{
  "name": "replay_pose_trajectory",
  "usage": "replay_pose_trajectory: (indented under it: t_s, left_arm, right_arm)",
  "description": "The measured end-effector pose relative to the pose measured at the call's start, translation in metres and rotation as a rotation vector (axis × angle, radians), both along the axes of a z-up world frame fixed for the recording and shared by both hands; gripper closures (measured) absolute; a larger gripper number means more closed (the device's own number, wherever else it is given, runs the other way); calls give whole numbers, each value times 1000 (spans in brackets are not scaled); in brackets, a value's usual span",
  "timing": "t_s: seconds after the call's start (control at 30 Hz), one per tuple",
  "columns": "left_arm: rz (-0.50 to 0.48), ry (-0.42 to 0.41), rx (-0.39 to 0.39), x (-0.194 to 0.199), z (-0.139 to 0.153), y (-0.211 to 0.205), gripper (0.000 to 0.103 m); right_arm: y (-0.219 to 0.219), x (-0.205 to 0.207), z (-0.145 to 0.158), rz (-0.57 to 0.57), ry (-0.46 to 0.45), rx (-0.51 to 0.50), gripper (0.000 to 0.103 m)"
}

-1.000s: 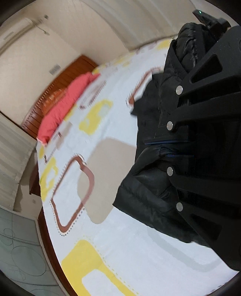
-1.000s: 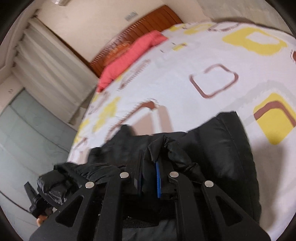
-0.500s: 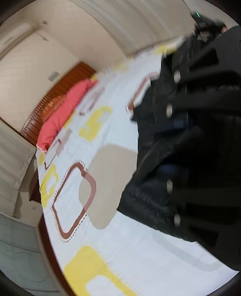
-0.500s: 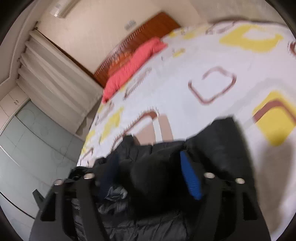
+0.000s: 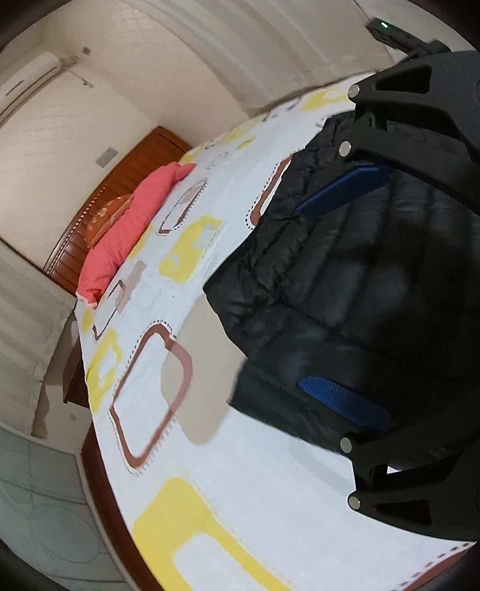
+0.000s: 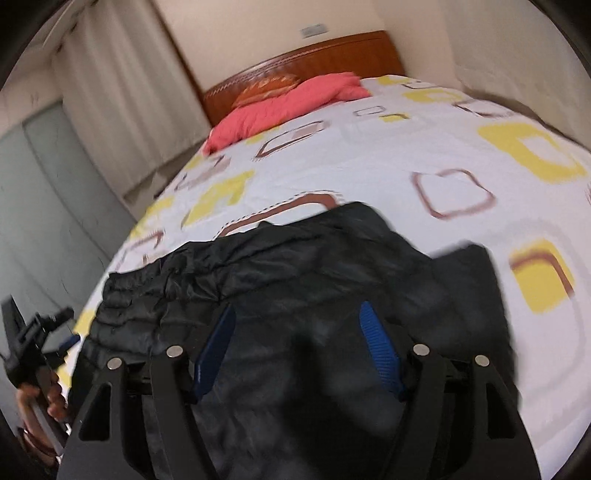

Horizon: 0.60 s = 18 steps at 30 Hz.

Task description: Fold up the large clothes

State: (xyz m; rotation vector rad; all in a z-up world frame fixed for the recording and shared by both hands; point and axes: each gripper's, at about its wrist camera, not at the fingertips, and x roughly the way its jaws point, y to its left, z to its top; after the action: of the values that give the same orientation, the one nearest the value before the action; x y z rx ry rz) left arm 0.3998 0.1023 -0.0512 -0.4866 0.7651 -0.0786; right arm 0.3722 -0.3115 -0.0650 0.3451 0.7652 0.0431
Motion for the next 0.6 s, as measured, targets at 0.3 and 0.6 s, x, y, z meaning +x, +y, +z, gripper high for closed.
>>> replay_pose_trajectory:
  t_s: [0.3,0.6]
  left_arm:
    - [3,101,228,62,-38,-34,14]
    - [19,97,249,54,-24,-29,16]
  right_arm:
    - [22,83,-53,-8,165,-216,34]
    - [-7,65,-35,-84,97,-162,36]
